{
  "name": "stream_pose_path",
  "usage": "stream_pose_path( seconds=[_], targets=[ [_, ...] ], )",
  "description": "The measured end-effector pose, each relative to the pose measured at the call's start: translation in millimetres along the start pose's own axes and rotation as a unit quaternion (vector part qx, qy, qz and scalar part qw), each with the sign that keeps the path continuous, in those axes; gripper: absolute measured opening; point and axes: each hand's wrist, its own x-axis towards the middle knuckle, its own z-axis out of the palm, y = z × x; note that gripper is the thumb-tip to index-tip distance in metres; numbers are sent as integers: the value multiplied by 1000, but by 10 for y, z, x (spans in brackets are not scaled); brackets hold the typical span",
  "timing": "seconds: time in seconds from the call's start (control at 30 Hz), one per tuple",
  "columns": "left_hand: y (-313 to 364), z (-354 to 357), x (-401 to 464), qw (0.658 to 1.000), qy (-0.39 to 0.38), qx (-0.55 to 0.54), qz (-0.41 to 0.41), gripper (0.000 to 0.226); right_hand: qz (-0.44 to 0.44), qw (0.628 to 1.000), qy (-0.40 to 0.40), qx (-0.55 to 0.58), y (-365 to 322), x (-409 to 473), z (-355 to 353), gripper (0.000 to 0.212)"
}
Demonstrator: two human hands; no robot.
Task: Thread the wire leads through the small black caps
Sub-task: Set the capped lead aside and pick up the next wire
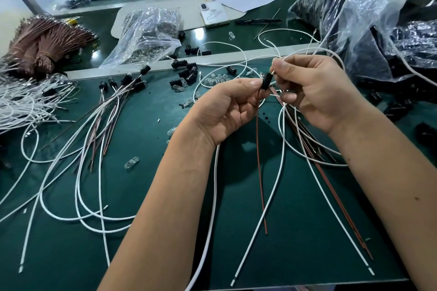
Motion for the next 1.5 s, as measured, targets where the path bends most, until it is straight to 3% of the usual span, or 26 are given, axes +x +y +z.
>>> stream_pose_path(
  seconds=[0.33,0.67,0.83,1.37,1.5],
  targets=[
    [-32,21,-28,998,-20,54,27,12,4,1000,-12,-7,-22,1,7,21],
    [-49,68,-30,996,-50,46,59,6,-2,999,24,-32,-52,2,-20,11],
    [-43,53,-18,995,-38,55,68,10,29,999,-24,-14,-108,-18,-72,21],
    [-119,29,36,984,10,125,127,13,13,995,-5,-103,-73,16,-130,19],
    [-100,50,47,992,10,56,116,13,-11,996,-15,-93,-66,3,-85,26]
  ],
)
